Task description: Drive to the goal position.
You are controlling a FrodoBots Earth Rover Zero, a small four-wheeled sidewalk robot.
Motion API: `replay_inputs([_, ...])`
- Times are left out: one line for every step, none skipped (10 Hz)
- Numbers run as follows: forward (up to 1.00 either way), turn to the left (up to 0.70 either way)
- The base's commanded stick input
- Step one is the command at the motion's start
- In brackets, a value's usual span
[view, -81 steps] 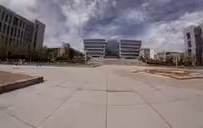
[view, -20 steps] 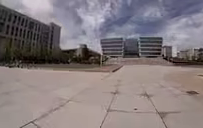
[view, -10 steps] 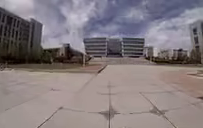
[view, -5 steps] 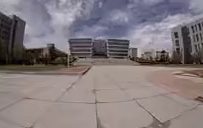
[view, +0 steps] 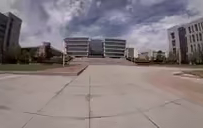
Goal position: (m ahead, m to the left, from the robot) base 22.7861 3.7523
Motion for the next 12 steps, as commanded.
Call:
replay_inputs([1.00, 0.00])
replay_inputs([1.00, 0.00])
replay_inputs([1.00, 0.00])
replay_inputs([1.00, 0.00])
replay_inputs([1.00, 0.00])
replay_inputs([1.00, 0.00])
replay_inputs([1.00, 0.00])
replay_inputs([1.00, 0.00])
replay_inputs([1.00, 0.00])
replay_inputs([1.00, 0.00])
replay_inputs([1.00, 0.00])
replay_inputs([1.00, 0.00])
